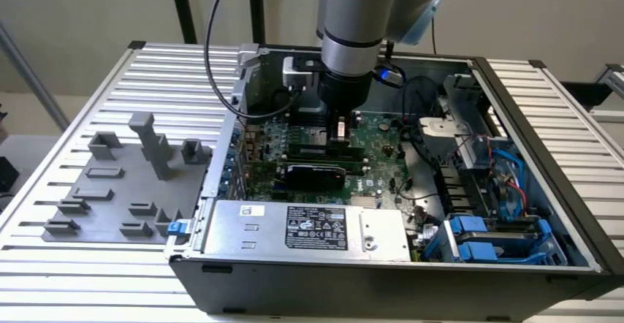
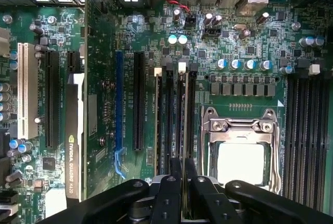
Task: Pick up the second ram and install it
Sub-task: 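Insert the second ram into the second slot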
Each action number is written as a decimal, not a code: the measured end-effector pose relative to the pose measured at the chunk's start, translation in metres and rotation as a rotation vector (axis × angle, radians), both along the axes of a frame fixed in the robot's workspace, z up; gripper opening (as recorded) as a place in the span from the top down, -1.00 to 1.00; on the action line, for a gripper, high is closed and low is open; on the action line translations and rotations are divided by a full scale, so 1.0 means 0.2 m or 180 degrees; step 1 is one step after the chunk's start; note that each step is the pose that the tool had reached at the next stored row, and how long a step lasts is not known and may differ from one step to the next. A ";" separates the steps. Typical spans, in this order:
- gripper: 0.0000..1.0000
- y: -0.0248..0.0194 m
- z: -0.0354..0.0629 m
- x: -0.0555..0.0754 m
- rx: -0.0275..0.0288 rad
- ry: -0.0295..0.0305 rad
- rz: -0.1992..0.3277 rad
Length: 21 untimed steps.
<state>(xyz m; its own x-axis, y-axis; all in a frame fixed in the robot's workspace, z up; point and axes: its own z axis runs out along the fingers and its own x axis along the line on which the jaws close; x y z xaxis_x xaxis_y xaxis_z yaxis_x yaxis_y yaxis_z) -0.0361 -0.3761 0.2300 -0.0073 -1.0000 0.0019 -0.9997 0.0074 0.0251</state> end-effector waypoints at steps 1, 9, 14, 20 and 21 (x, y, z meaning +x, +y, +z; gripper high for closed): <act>1.00 0.000 -0.001 0.00 0.0000 0.0000 0.0003; 1.00 -0.001 -0.011 0.00 0.0000 -0.0001 0.0025; 1.00 -0.001 -0.016 0.00 -0.0007 -0.0004 0.0030; 1.00 -0.001 -0.023 -0.01 -0.0012 -0.0040 0.0031; 1.00 -0.001 -0.025 -0.01 -0.0012 -0.0044 0.0030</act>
